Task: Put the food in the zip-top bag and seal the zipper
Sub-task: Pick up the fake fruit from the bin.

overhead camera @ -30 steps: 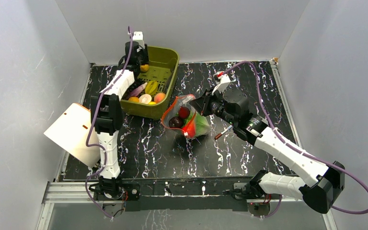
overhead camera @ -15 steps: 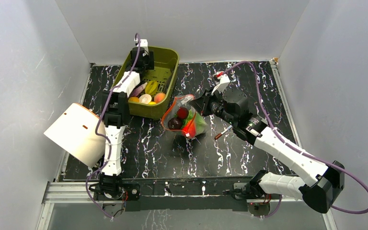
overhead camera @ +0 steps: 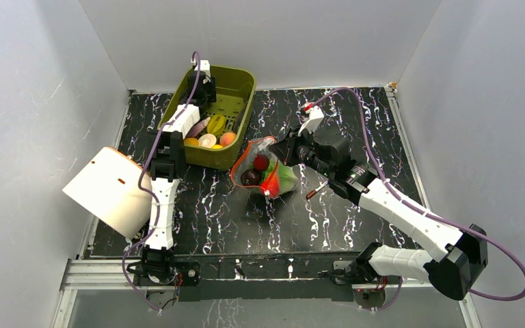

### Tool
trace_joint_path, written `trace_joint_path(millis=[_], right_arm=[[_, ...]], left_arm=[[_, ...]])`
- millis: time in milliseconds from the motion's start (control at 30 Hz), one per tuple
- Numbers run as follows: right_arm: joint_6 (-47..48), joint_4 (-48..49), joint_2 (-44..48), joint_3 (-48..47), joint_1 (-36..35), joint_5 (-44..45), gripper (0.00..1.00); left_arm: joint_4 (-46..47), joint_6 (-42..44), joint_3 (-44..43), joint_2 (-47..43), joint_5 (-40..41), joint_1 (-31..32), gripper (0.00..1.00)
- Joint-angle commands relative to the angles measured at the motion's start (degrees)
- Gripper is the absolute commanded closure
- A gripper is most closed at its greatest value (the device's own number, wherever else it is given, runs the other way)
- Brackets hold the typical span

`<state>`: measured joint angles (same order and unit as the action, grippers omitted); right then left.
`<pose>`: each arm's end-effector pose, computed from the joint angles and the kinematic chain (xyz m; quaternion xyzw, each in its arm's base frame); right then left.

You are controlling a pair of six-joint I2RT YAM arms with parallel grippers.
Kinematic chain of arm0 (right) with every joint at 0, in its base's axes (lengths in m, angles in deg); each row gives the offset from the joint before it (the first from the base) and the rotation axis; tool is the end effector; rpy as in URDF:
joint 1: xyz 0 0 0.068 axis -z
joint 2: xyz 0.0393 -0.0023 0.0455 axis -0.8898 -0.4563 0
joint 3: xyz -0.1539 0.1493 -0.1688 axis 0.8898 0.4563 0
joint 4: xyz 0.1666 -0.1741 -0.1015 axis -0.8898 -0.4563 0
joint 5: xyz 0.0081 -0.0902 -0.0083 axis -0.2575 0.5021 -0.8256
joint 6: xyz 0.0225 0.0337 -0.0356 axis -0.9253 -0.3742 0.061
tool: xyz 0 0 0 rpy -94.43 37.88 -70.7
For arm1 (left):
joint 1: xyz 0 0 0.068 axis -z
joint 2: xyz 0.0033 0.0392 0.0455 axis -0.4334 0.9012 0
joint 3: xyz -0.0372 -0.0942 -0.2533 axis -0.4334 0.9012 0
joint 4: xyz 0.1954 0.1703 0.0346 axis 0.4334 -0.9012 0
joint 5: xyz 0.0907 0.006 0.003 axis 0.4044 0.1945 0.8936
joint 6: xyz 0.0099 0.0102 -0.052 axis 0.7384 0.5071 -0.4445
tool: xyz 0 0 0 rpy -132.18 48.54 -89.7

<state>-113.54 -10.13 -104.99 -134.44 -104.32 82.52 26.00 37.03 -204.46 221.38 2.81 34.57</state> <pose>0.1990 0.1769 0.3501 -0.1045 0.7866 0.3510 0.4972 0.5901 -0.0856 0.1819 0.0066 0.8052 0.0287 0.5922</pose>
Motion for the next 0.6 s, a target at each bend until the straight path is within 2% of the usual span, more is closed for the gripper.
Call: trace_joint_path(millis=[0,133,300,567], right_arm=[[0.14,6.27,1.16,-2.23,-0.01,0.51,1.0],[-0.34,6.41,1.41,-1.46,-0.1,0.49,1.0],[-0.98,7.44,2.43,0.32,-0.05,0.8,1.0],[-1.64,7.25,3.69,1.74,-0.08,1.45,1.0]], left_arm=[[1.55,-0.67,1.03,-2.82,-2.31,-0.01,0.58],[2.16,-1.66,5.78,-7.56,-2.85,-0.01,0.61],[4.97,-5.91,16.01,-15.68,-6.21,-0.01,0.66],[2.72,-10.44,24.61,-24.97,-11.01,-0.01,0.68]])
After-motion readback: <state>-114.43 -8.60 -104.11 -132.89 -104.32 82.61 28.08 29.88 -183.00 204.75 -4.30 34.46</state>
